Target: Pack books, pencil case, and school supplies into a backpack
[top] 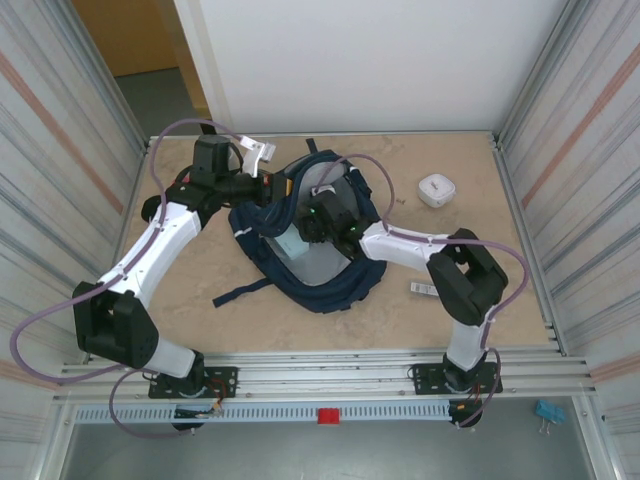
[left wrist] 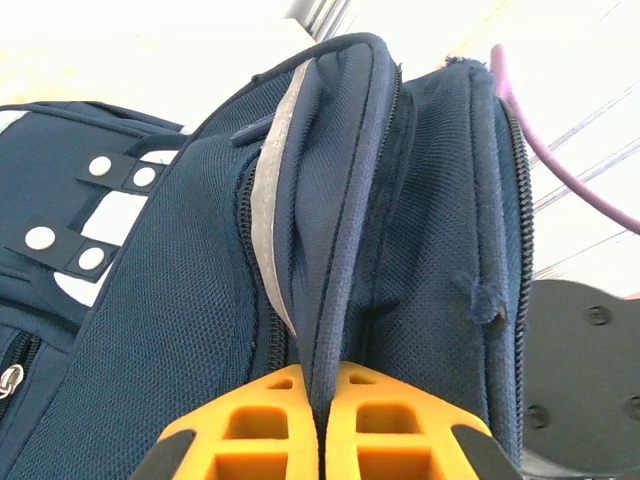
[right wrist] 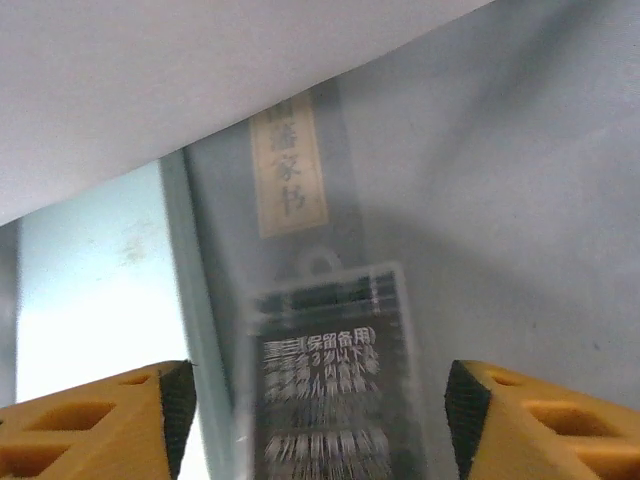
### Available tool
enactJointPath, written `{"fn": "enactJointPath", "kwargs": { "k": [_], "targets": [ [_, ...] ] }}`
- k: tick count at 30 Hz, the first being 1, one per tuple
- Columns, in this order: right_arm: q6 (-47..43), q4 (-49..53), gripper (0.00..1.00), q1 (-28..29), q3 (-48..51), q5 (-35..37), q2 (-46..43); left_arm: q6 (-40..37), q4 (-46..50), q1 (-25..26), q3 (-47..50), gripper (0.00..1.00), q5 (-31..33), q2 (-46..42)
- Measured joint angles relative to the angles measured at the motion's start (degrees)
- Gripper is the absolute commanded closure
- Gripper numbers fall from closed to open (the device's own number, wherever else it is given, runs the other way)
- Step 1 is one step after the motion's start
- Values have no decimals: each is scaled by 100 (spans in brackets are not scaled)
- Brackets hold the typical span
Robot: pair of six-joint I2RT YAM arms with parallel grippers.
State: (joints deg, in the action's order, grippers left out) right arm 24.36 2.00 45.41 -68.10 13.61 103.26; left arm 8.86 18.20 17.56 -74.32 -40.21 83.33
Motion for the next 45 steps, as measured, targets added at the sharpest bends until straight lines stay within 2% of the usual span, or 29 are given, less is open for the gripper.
{"fn": "enactJointPath", "kwargs": {
  "k": [9, 13, 17, 19, 22, 23, 25, 28, 29, 31, 33, 39, 43, 45],
  "targets": [
    [527, -151, 26, -17, 1169, -798, -1803, -2, -101, 0, 155, 100, 72, -31],
    [1005, -404, 18, -37, 1657, -1427, -2505, -22, -225, 17, 326, 100, 92, -52],
    [1606, -1110, 13, -44, 2004, -1998, -2870, -13, -369, 116, 479, 100, 92, -52],
    [1893, -1499, 12, -44, 2044, -2181, -2876, 9, -463, 201, 525, 90, 94, -52],
    [2179, -1919, 12, -44, 2037, -2315, -2820, 20, -599, 308, 546, 60, 105, -52],
    [2234, -2004, 12, -46, 2035, -2358, -2785, 42, -669, 328, 546, 54, 103, -52],
    [2369, -2131, 11, -52, 2035, -2437, -2695, 44, -811, 352, 546, 45, 114, -57],
    [2503, -2214, 13, -105, 2044, -2529, -2594, 61, -817, 317, 555, 40, 181, -94],
    [2542, -2256, 15, -131, 2048, -2562, -2592, 61, -817, 289, 581, 39, 210, -129],
    [2640, -2308, 29, -197, 2057, -2575, -2592, 61, -811, 184, 710, 37, 291, -260],
    [2791, -2238, 55, -278, 2057, -2540, -2592, 44, -796, 42, 940, 37, 404, -457],
    [3176, -1849, 92, -560, 2168, -2446, -2647, -343, -686, -188, 1851, 37, 990, -1005],
    [3322, -1808, 97, -691, 2181, -2573, -2651, -1161, -343, -229, 2203, 38, 1384, -1001],
    [3355, -1808, 97, -702, 2181, -2610, -2653, -1888, -66, -251, 2229, 41, 1552, -938]
  ]
}}
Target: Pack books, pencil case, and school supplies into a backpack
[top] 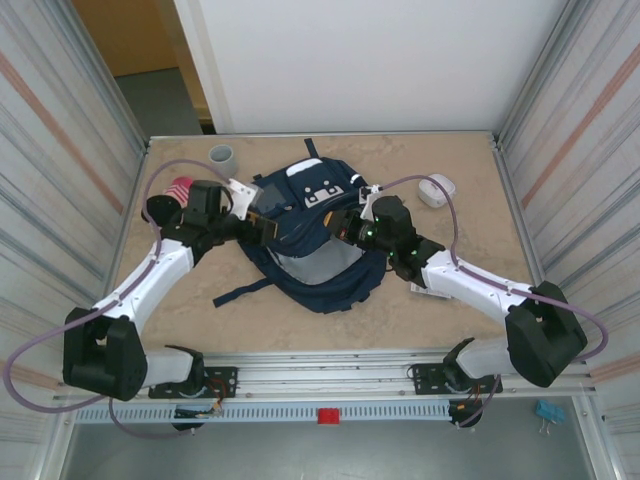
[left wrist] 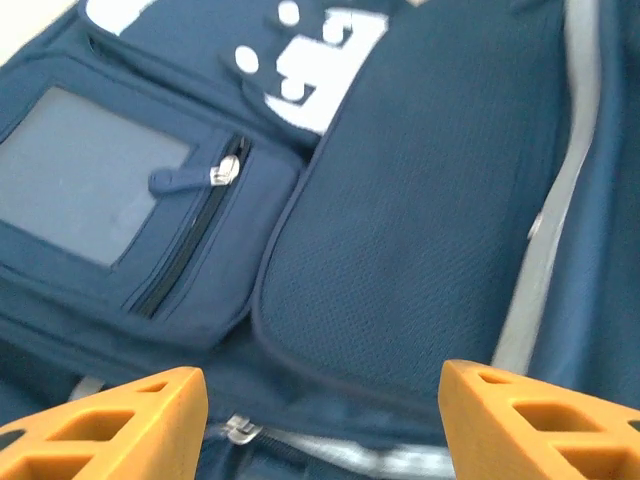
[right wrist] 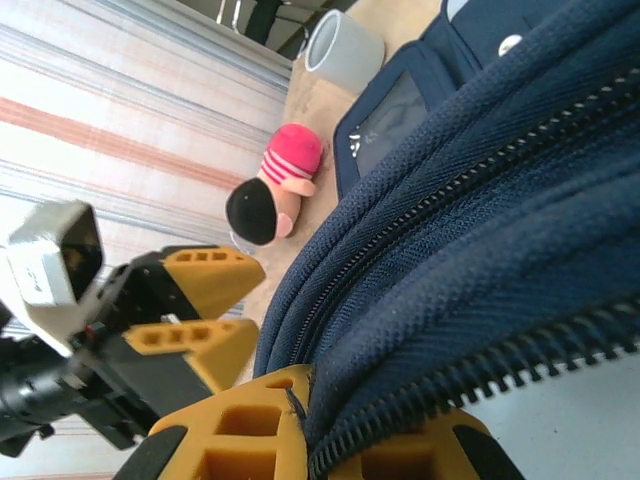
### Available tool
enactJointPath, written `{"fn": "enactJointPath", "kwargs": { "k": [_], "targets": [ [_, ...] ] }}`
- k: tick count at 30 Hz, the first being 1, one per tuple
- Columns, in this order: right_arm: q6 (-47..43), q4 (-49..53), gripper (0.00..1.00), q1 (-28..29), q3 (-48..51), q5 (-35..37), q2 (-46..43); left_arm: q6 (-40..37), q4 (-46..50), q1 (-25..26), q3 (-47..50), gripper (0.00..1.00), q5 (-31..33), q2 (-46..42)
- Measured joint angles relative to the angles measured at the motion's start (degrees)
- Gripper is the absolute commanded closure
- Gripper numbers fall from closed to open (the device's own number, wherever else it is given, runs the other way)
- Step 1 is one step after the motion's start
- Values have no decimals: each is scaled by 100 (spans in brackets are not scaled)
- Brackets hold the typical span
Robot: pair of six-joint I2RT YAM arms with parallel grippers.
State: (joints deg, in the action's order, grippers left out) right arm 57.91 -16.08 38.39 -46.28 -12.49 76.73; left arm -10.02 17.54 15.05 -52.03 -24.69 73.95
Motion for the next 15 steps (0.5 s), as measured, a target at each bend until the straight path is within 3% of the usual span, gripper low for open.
{"fn": "enactJointPath", "kwargs": {
  "k": [4, 8, 12, 15],
  "targets": [
    [15, 4, 97, -15, 0, -42, 0, -1665, 553, -7, -17, 47, 236, 173],
    [33, 4, 97, -17, 0, -61, 0, -3101, 1080, -238, -72, 39, 205, 616],
    [59, 2, 97, -15, 0, -66, 0, -4057, 1432, -822, -295, 31, -201, 1172],
    [57, 2, 97, -15, 0, -63, 0, -4623, 1598, -933, -612, 28, -372, 1582]
  ]
}}
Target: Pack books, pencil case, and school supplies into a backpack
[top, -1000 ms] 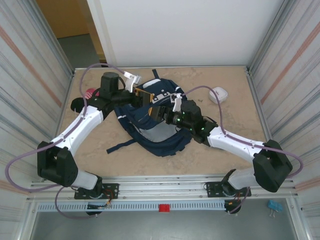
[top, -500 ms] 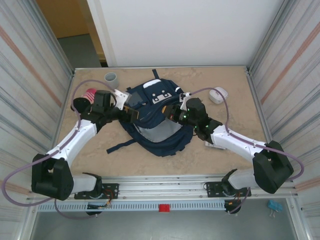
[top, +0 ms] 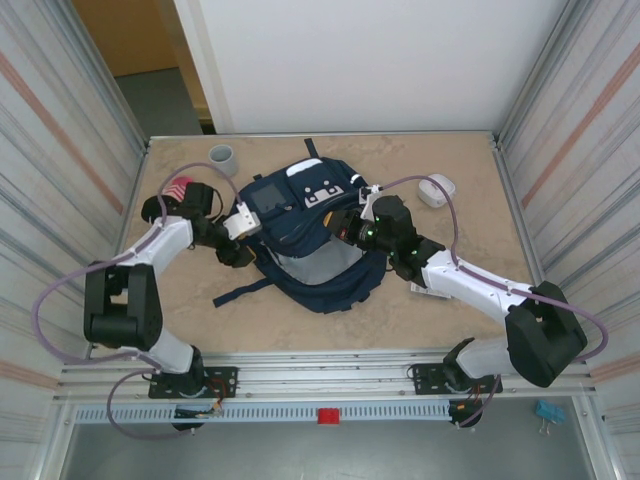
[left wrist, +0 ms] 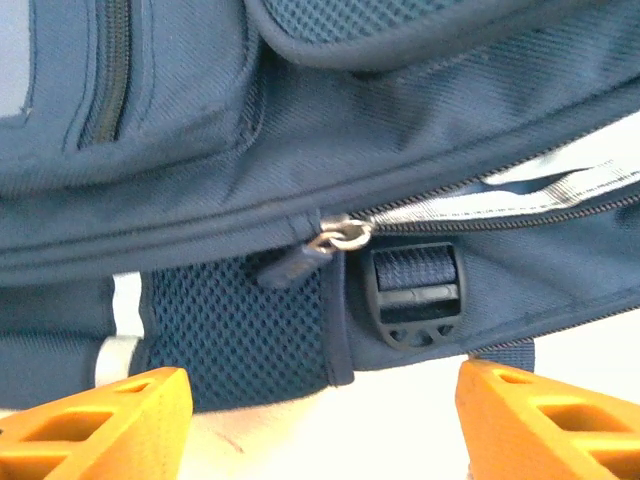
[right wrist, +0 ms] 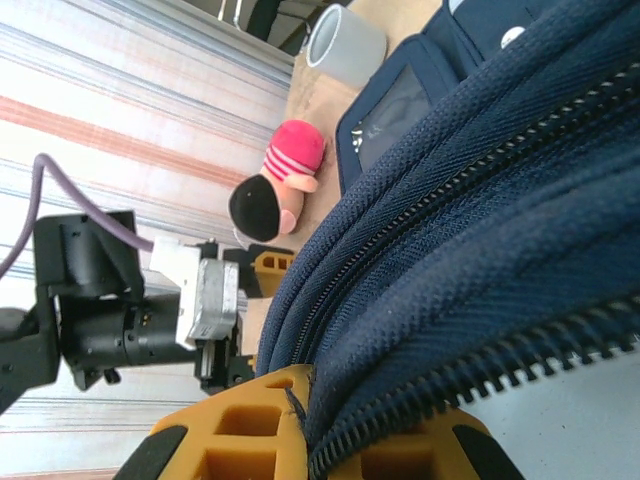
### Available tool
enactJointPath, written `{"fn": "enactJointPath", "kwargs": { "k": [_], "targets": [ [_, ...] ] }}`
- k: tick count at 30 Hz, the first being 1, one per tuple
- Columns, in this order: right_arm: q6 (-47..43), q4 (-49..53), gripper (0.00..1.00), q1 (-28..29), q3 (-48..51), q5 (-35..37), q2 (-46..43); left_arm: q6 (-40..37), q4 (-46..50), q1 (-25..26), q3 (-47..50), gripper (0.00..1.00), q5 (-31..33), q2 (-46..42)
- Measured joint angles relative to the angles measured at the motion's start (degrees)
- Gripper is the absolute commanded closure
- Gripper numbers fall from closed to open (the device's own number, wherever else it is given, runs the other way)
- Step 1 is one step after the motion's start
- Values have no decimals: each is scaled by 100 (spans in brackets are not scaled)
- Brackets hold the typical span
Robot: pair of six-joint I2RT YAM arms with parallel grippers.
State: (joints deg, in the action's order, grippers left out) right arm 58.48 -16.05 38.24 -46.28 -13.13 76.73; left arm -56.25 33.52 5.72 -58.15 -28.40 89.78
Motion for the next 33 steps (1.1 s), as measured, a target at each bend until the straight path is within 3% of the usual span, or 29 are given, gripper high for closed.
{"fn": "enactJointPath", "kwargs": {
  "k": [8, 14, 21, 24, 26, 29, 33],
  "targets": [
    [0, 2, 97, 4, 2, 4, 0, -763, 358, 68, -680, 40, -424, 938],
    [-2, 2, 97, 4, 2, 7, 0, -852, 485, 219, -682, 70, -549, 986],
    [-2, 0, 96, 4, 13, 24, 0, -737, 240, 216, -428, 92, -765, 798],
    [0, 7, 78, 7, 46, 48, -15, -673, 157, 216, -374, 100, -772, 748],
    [37, 17, 63, 31, 72, 90, -42, -616, 125, 216, -343, 100, -798, 728],
    [236, -63, 49, 120, 254, 155, -122, -492, 70, 216, -286, 100, -807, 686],
    [682, -295, 47, 431, 732, 306, -125, -341, -2, 216, -208, 100, -817, 588]
  ]
}}
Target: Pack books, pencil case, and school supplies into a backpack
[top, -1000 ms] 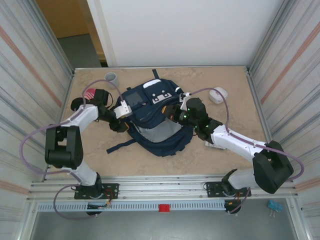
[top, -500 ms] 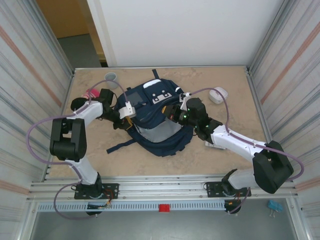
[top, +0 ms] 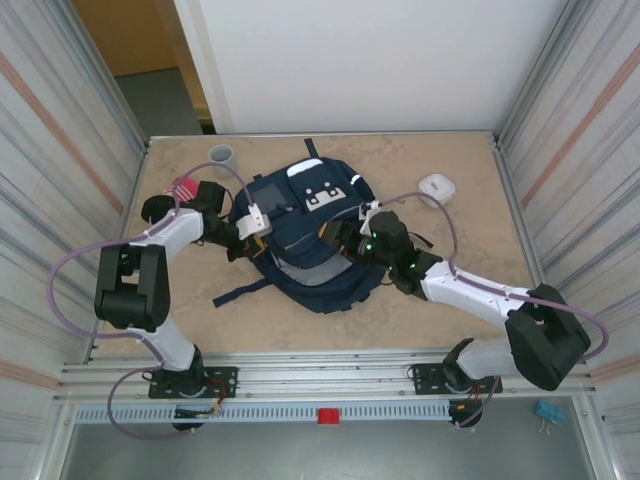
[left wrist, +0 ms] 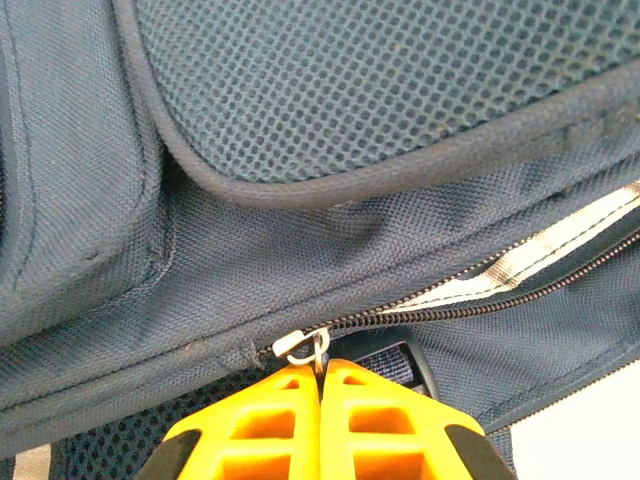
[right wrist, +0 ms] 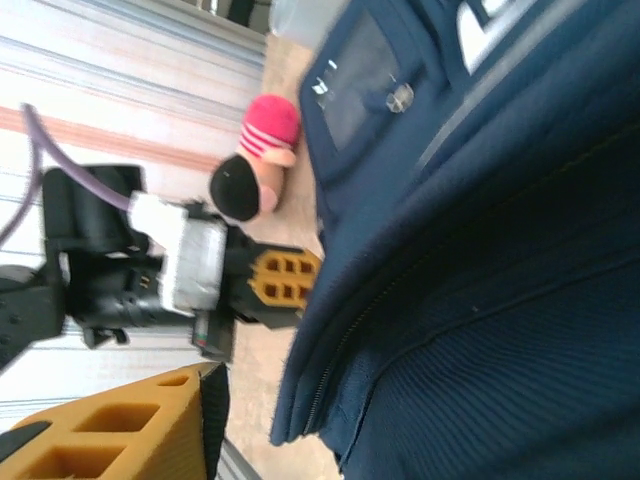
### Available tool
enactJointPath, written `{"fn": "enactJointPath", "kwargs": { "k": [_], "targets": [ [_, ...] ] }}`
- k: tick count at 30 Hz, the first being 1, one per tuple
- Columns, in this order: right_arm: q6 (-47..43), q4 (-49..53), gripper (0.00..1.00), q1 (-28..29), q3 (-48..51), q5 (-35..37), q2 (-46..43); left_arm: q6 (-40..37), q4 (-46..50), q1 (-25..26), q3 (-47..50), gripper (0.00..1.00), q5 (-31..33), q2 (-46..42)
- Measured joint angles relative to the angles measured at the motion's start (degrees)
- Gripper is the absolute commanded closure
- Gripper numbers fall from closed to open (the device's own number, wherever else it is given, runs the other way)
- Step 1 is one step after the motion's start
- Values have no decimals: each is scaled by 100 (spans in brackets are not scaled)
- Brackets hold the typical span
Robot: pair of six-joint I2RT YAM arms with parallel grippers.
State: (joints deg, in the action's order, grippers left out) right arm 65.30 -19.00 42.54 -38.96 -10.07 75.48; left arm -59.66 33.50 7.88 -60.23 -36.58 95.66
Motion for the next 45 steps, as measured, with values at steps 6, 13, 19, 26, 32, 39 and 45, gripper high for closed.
{"fn": "enactJointPath", "kwargs": {
  "k": [6, 13, 19, 26, 32, 39, 45],
  "targets": [
    [597, -297, 80, 435, 319, 256, 385, 208, -33, 0, 0, 100, -46, -31],
    [780, -616, 89, 457, 319, 332, 643, 260, 319, 315, -20, 100, 26, -35],
    [756, -682, 90, 356, 291, 254, 671, 511, 702, 612, -111, 100, 4, -35],
    [754, -942, 91, 323, 166, 273, 933, 1134, 850, 1381, 28, 100, -505, -490],
    [704, -1049, 93, 214, 105, 179, 988, 1908, 310, 1976, 444, 78, -776, -1340],
    [-280, -168, 95, -308, -251, -876, 697, 1764, -219, 1438, 763, 41, -46, -2380],
    [-1565, 1191, 96, -890, -988, -2192, 522, 769, -365, 1001, 750, 20, 723, -2240]
  ]
}}
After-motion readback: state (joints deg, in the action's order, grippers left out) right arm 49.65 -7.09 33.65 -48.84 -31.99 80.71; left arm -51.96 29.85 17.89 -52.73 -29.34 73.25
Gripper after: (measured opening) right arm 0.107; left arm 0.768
